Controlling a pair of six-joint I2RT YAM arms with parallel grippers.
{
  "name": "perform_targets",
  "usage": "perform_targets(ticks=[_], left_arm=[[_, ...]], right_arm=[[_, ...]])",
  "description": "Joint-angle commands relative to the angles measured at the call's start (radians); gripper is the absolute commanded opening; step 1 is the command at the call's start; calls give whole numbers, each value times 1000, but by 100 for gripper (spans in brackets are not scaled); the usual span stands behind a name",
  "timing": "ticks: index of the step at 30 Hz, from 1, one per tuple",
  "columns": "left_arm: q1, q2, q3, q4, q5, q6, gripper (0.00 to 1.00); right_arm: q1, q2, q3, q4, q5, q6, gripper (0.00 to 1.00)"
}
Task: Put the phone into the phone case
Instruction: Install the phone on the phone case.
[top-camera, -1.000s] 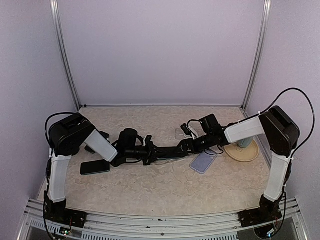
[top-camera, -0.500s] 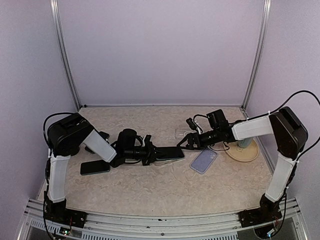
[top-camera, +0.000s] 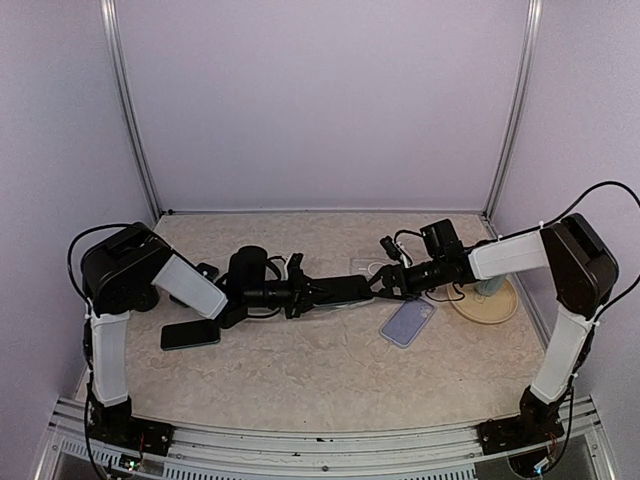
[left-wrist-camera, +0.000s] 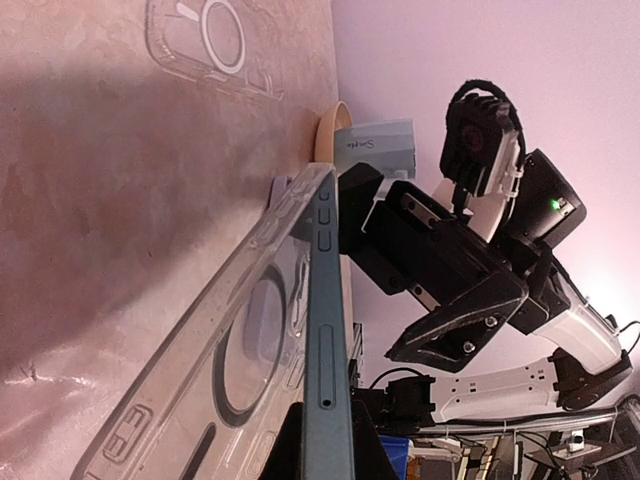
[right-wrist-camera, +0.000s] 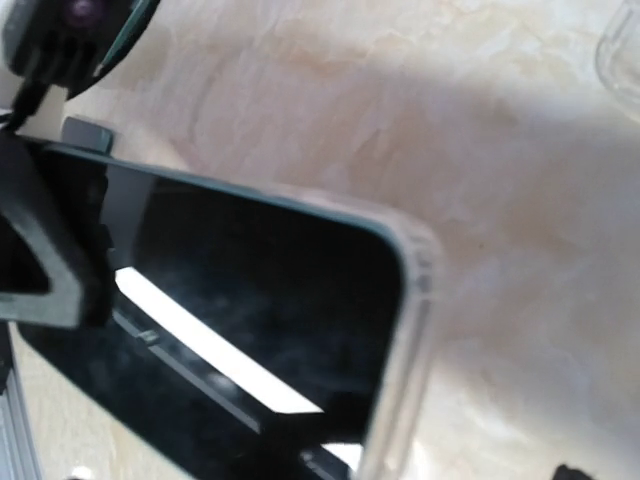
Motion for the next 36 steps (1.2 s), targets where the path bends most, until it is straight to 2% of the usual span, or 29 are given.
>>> perform_targets(ticks=[1, 14, 17, 33, 36], left_arm=[[-10, -60, 4, 96, 42, 33, 0], [-40, -98, 23, 87, 75, 96, 0], [-44, -111, 22, 85, 75, 106, 0], [-60, -132, 42, 3, 96, 171, 0], [-61, -140, 44, -5, 89, 179, 0]], right_arm=[[-10, -29, -15, 27, -58, 27, 100], [-10, -49, -94, 298, -252, 216, 99], [-10, -45, -111, 362, -282, 262, 92], [-8, -26, -129, 457, -363, 354, 71], [-3, -19, -128, 458, -366, 355, 71]])
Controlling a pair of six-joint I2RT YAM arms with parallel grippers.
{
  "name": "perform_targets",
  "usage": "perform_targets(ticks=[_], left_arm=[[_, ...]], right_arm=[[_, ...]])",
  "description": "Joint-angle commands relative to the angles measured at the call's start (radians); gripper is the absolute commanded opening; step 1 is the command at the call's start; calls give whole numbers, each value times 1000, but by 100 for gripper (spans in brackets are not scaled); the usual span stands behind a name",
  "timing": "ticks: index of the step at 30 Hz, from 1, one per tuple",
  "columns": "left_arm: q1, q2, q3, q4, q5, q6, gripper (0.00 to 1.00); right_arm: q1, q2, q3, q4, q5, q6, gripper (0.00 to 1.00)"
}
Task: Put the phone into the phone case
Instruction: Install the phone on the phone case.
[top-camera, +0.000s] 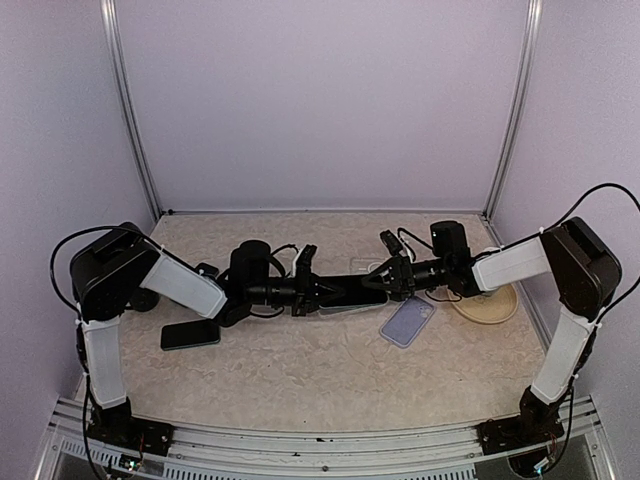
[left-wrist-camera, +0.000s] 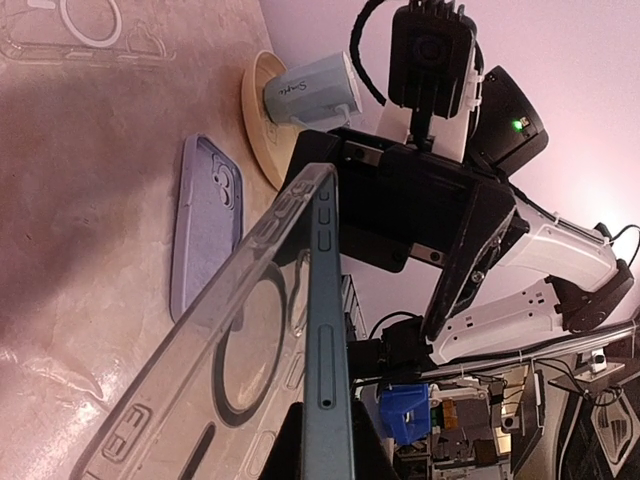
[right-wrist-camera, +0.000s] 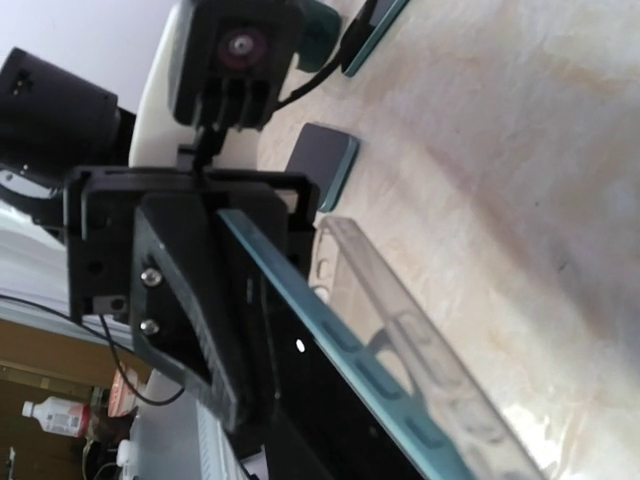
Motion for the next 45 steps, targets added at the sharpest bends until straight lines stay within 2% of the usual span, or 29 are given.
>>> perform_targets(ticks=[1, 14, 20, 26, 31, 45], left_arm=[[-9, -61, 39, 17, 6, 42, 0], [-14, -56, 59, 1, 1, 46, 0], [-14, -51, 59, 1, 5, 45, 0], [-13, -49, 56, 1, 7, 45, 0], [-11, -46, 55, 1, 5, 44, 0], [11, -59, 40, -6, 2, 45, 17]], right_arm=[[1, 2, -14, 48, -43, 21, 71], [33, 27, 4, 14, -38, -4, 58], [35, 38, 1, 26, -52, 1, 40], [35, 43, -6, 64, -73, 21, 28], [35, 43, -13, 106, -93, 48, 26], [33, 34, -16, 192, -123, 120, 24]])
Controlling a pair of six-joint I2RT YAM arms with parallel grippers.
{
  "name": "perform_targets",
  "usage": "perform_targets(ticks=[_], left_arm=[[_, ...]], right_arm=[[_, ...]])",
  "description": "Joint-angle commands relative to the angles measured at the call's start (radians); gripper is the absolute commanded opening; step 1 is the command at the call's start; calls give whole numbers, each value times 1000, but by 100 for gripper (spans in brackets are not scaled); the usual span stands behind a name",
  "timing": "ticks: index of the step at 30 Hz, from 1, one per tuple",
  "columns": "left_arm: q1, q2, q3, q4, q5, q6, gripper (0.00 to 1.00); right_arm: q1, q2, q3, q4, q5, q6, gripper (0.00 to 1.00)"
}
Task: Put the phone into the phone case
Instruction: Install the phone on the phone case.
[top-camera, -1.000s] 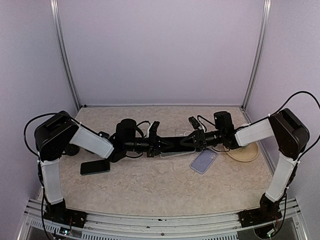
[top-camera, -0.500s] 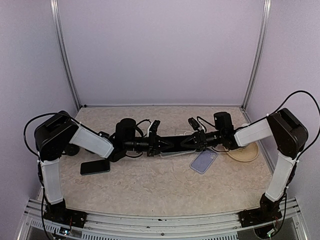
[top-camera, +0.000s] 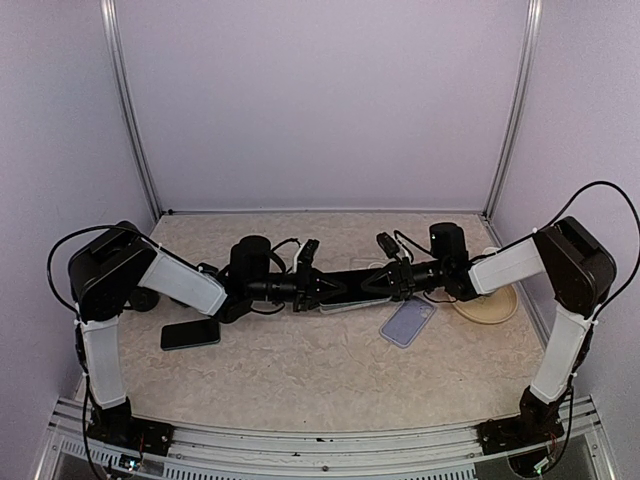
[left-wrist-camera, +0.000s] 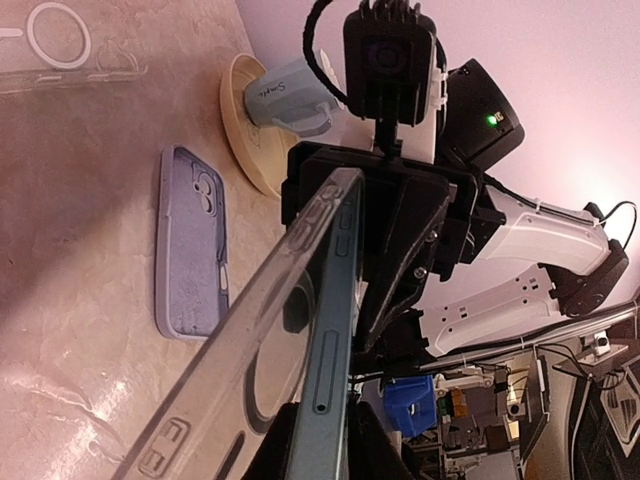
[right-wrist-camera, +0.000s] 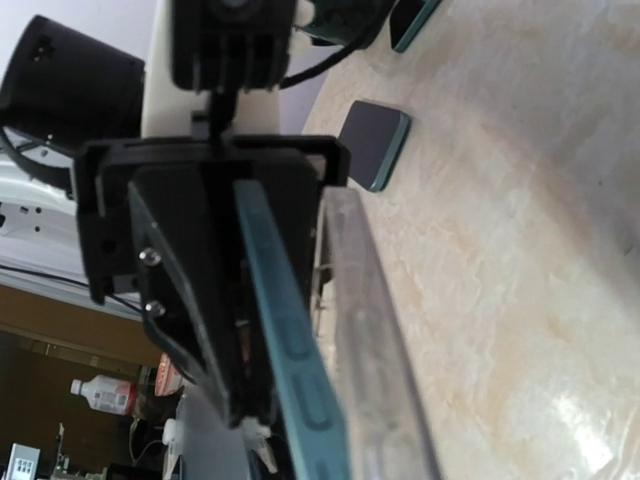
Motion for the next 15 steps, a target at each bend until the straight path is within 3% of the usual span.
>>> perform_targets(ticks=[1, 15], left_arm=[[12, -49, 15, 12, -23, -2, 18], [32, -86, 7, -25, -26, 28, 31]], right_arm=[[18, 1, -4, 87, -43, 26, 24], [6, -2, -11, 177, -71, 100, 14]])
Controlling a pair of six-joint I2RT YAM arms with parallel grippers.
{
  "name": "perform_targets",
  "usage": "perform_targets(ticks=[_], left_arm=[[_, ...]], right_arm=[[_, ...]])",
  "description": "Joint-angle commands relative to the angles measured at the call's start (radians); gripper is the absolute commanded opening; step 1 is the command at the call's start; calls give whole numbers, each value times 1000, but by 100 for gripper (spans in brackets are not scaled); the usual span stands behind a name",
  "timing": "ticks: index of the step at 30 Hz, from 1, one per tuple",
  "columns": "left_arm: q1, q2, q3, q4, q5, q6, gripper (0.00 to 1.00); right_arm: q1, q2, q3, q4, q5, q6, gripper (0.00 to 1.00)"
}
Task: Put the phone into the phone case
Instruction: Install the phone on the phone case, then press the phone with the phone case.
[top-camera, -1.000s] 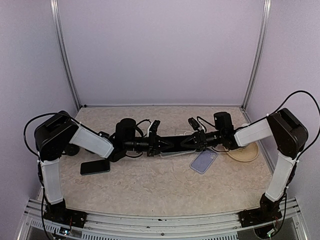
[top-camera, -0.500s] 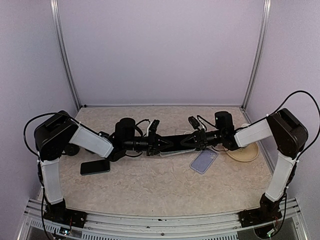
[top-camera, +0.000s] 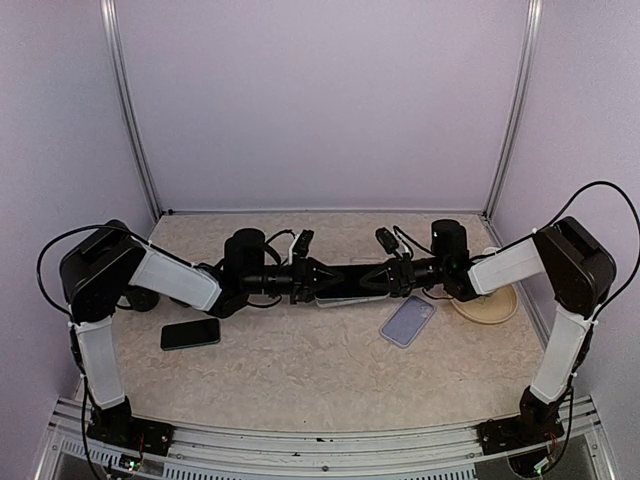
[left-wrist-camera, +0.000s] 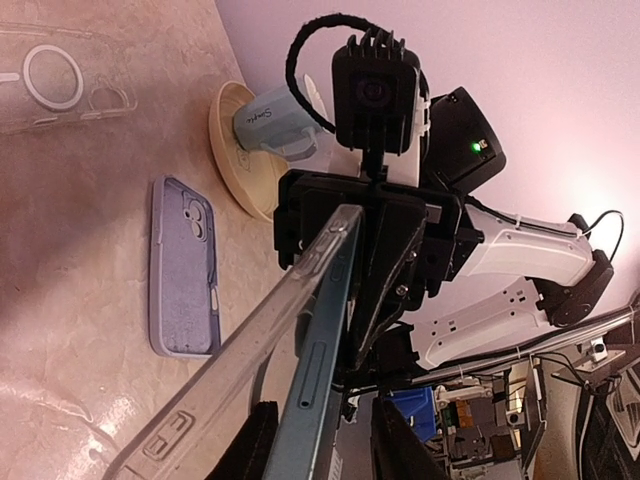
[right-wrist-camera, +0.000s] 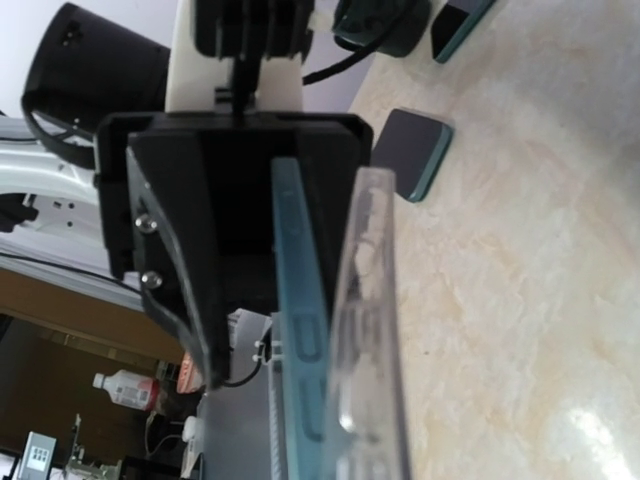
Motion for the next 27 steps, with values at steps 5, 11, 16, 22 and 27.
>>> perform_targets(ticks=[5, 11, 16, 22, 27], left_arm=[[17, -61, 9, -53, -14, 49, 37], [25, -97, 20, -153, -42, 103, 42], [32, -126, 41, -278, -81, 175, 44], [51, -169, 25, -327, -100, 208, 45], [68, -201, 6, -352, -110, 229, 46]], right_arm=[[-4, -8, -20, 139, -56, 72, 8], [-16, -7, -38, 237, -70, 148, 4], [-24, -11, -43, 267, -74, 174, 4], [-27, -19, -42, 247, -72, 159, 4], [-29, -31, -44, 242, -77, 153, 4]])
